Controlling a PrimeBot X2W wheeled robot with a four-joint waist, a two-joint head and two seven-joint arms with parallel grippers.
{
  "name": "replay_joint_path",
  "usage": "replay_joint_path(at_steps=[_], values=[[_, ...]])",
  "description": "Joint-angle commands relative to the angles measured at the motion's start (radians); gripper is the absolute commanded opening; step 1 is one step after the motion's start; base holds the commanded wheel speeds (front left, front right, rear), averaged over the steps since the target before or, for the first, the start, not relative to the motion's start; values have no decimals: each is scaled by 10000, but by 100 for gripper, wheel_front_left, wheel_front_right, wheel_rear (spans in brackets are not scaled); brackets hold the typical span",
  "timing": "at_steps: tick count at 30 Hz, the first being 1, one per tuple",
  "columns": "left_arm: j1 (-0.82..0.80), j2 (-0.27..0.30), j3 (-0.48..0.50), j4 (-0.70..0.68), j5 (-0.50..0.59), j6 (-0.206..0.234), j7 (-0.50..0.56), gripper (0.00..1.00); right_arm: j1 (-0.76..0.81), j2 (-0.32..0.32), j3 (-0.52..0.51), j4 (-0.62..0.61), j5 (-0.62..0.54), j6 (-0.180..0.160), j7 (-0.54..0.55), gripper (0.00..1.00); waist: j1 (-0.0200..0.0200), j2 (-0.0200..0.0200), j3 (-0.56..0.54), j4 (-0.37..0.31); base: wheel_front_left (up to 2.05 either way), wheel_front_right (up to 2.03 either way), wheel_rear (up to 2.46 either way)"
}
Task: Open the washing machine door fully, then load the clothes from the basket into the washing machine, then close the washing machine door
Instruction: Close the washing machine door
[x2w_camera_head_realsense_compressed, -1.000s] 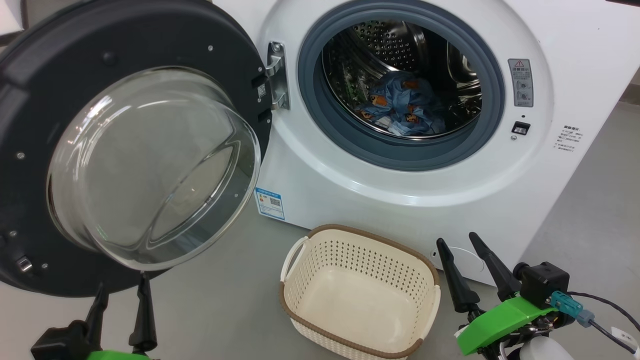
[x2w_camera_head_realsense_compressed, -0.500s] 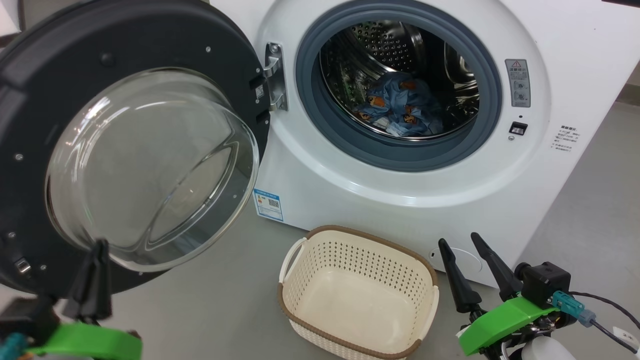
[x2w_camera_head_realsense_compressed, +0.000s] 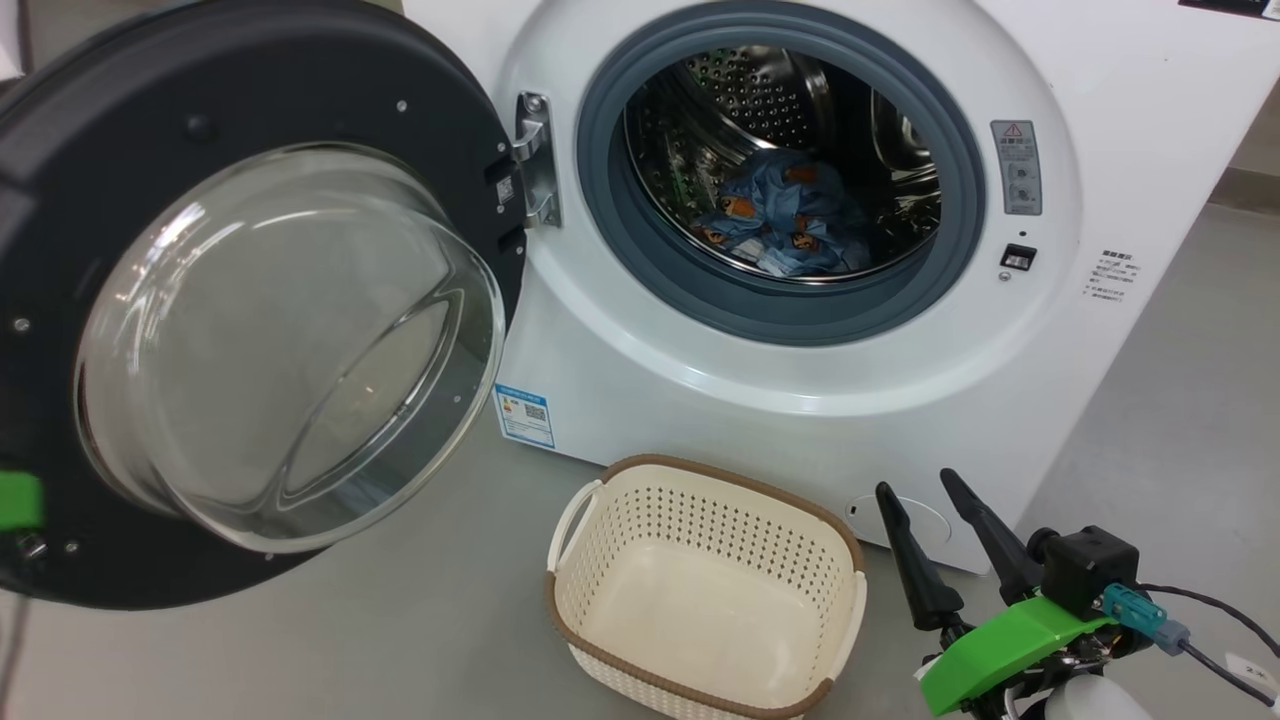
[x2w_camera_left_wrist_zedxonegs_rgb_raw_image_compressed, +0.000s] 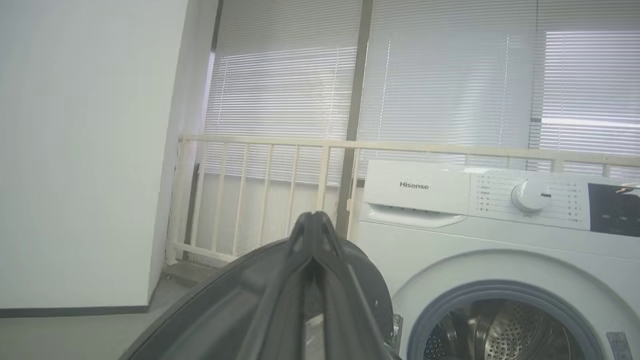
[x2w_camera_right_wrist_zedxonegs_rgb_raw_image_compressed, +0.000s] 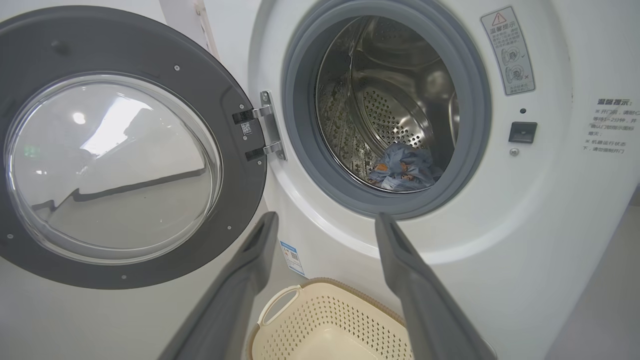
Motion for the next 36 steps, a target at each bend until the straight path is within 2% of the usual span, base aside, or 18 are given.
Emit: replay_joint_path(at_steps=[1, 8, 15, 19, 25, 36], values=[[-712, 559, 762, 33, -418, -137, 52, 0, -334, -148, 287, -203, 96, 46, -82, 100, 0, 0, 36, -96, 0, 0, 0], [-1667, 902, 2527, 2030, -2853, -582, 416, 0, -443, -318, 409, -137, 52, 46, -82, 100, 0, 0, 213, -486, 0, 0, 0], [-2820, 1263, 3885, 5448, -5163, -959, 1086, 0, -612, -537, 610, -48, 19, 46, -82, 100, 0, 0, 460, -740, 0, 0, 0], [-3123, 1698, 4082, 7157, -5518, -1088, 1234, 0, -753, -676, 633, -48, -43, 46, 4, 100, 0, 0, 662, -886, 0, 0, 0], [-3403, 1907, 4430, 9083, -6241, -1157, 1435, 0, -750, -849, 559, -170, -177, 46, 238, 100, 0, 0, 989, -1120, 0, 0, 0], [-2971, 2158, 4983, 9935, -7288, -1164, 1713, 0, -761, -906, 410, -585, -358, 46, 552, 100, 0, 0, 1408, -1521, 0, 0, 0]])
